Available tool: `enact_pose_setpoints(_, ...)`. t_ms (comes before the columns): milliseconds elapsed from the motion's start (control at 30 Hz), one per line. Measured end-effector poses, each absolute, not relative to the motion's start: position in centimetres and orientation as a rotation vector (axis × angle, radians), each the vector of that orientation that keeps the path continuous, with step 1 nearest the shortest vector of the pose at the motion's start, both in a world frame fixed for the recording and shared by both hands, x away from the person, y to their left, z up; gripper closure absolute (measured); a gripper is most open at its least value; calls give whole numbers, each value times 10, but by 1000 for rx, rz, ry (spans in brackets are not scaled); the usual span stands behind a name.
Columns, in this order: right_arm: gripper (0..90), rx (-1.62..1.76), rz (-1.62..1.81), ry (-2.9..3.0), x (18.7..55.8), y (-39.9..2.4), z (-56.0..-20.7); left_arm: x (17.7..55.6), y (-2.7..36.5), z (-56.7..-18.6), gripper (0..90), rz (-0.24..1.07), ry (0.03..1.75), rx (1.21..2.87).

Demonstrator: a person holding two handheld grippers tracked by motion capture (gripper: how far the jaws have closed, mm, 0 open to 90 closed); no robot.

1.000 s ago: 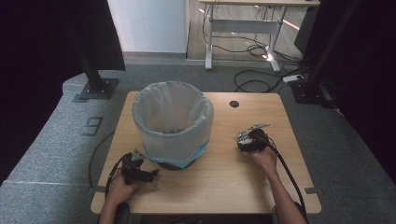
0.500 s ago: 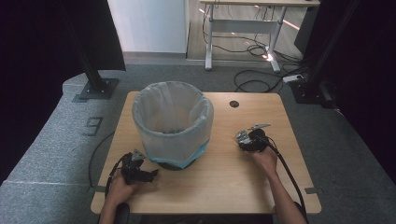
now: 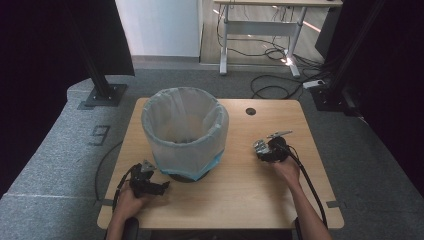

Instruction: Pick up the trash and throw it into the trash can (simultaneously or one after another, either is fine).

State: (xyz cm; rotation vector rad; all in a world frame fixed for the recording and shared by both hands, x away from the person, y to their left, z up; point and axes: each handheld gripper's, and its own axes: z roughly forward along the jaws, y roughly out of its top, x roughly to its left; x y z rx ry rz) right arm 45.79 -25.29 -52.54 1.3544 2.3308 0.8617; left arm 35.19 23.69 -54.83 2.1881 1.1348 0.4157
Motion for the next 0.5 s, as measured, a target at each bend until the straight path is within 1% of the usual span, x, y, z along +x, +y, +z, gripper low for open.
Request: enact_pose_setpoints(500,332,1287,883,2377,452,-254,-498,352,237,-548,0,416,1135,2189)
